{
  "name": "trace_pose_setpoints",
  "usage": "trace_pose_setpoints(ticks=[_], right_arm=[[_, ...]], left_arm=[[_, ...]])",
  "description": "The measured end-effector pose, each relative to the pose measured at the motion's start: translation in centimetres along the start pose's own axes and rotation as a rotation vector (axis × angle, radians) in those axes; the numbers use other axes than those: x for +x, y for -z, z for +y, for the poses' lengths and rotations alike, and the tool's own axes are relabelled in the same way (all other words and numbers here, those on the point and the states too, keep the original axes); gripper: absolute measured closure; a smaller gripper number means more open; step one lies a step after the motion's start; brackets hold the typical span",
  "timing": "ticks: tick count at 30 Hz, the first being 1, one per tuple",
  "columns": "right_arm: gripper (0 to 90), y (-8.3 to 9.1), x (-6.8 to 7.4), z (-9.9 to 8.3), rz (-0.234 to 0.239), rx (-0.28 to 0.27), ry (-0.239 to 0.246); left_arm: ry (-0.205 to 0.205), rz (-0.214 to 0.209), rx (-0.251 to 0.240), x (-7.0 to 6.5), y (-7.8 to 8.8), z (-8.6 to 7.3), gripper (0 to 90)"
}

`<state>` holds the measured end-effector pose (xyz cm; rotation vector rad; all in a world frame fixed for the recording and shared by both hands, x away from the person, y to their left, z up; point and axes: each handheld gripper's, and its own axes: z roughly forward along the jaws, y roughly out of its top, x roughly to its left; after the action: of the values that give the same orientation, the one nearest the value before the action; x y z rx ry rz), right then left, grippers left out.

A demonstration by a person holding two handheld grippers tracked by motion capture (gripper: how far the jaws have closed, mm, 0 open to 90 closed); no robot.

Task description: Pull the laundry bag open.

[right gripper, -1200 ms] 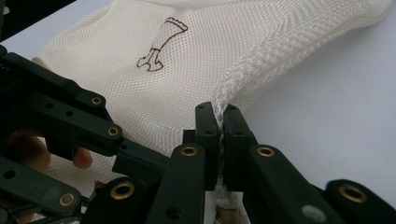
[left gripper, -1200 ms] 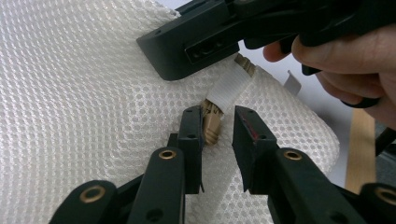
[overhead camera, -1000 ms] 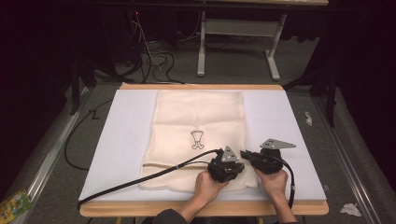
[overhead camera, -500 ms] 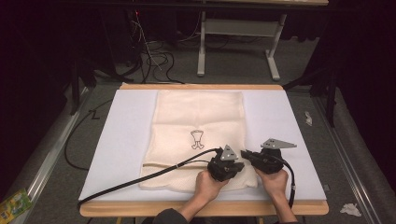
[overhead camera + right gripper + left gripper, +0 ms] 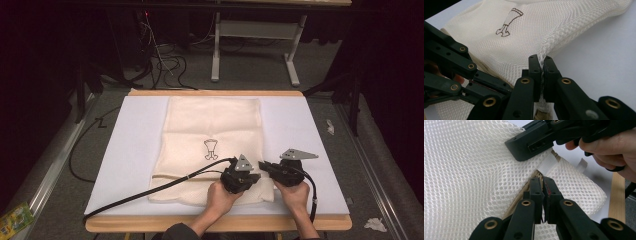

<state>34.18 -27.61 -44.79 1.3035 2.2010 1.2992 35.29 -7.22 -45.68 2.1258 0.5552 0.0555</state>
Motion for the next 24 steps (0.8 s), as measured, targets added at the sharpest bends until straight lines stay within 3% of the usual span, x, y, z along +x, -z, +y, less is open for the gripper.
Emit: trace_pose_setpoints(ticks=[24], right_arm=[[88.7,0.1,-0.3,-0.3,-0.005,0.001,0.003]], left_arm=[[-0.003,0.018,0.013,0.5,1.3,-0.2,87.1]])
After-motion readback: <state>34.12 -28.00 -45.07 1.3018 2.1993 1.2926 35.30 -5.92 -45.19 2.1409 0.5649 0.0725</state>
